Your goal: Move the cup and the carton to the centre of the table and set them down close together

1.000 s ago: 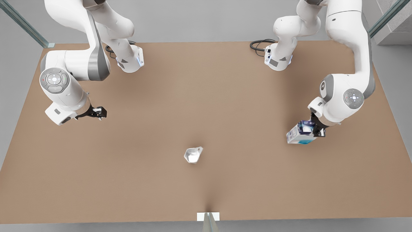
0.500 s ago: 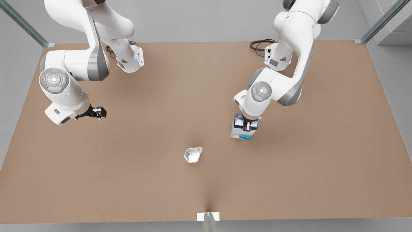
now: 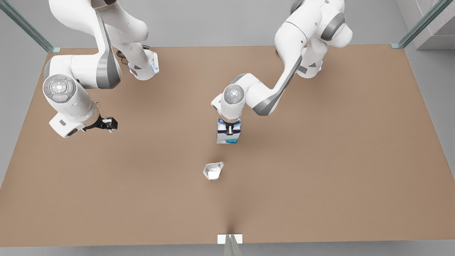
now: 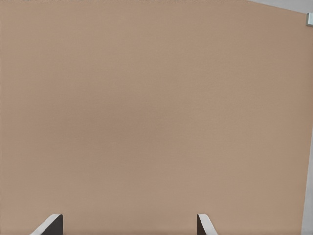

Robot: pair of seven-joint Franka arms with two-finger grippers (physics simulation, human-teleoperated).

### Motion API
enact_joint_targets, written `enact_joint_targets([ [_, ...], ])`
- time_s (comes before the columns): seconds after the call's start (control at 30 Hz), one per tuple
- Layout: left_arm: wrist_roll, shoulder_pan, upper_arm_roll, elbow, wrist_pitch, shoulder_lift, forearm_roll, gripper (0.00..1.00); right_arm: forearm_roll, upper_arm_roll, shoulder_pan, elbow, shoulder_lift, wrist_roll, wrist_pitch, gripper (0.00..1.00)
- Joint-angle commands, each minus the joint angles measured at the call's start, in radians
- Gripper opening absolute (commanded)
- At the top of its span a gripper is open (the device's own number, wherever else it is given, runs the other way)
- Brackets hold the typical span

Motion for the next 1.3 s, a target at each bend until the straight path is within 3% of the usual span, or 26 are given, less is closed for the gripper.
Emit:
enact_joint_targets([
  [0.0, 0.001, -0.005, 0.000, 0.000, -0.002, 0.002, -0.024, 0.57, 0.000, 0.000, 0.000, 0.000, 0.000, 0.000, 0.000, 1.00],
  [0.03, -0.008, -0.011, 0.002, 0.002, -0.002, 0.008, -0.024, 1.00, 0.000, 0.000, 0.000, 0.000, 0.000, 0.000, 0.000, 1.00],
  [0.1, -0.008, -0.054, 0.052, 0.003, 0.000, 0.008, -0.027, 1.00, 0.000, 0.000, 0.000, 0.000, 0.000, 0.000, 0.000, 1.00],
  [0.43, -0.002, -0.052, 0.056, 0.011, 0.001, -0.006, -0.029, 1.00, 0.000, 0.000, 0.000, -0.002, 0.000, 0.000, 0.002, 1.00],
  [0.57, -0.001, -0.008, 0.062, 0.081, -0.114, -0.082, -0.079, 1.00, 0.000, 0.000, 0.000, -0.002, 0.000, 0.000, 0.003, 1.00],
  [0.7, -0.102, 0.187, 0.060, 0.100, -0.267, -0.174, -0.122, 1.00, 0.000, 0.000, 0.000, -0.002, 0.000, 0.000, 0.003, 1.00],
  [0.8, -0.639, 0.475, 0.059, 0.098, -0.412, -0.207, -0.084, 1.00, 0.000, 0.000, 0.000, -0.002, 0.000, 0.000, 0.003, 1.00],
  [0.87, -0.663, 0.618, 0.100, 0.094, -0.448, -0.204, -0.007, 1.00, 0.000, 0.000, 0.000, -0.002, 0.000, 0.000, 0.003, 1.00],
  [0.97, -0.897, 0.682, 0.106, 0.078, -0.459, -0.239, 0.097, 1.00, 0.000, 0.000, -0.001, 0.000, -0.002, 0.000, 0.000, 1.00],
  [1.03, -0.892, 0.797, 0.014, 0.063, -0.454, -0.277, 0.155, 1.00, 0.000, 0.000, 0.000, 0.000, -0.002, 0.000, 0.000, 1.00],
  [1.27, -0.800, 0.828, -0.055, 0.064, -0.458, -0.269, 0.165, 1.00, 0.000, 0.000, 0.000, 0.000, -0.002, 0.000, 0.000, 1.00],
])
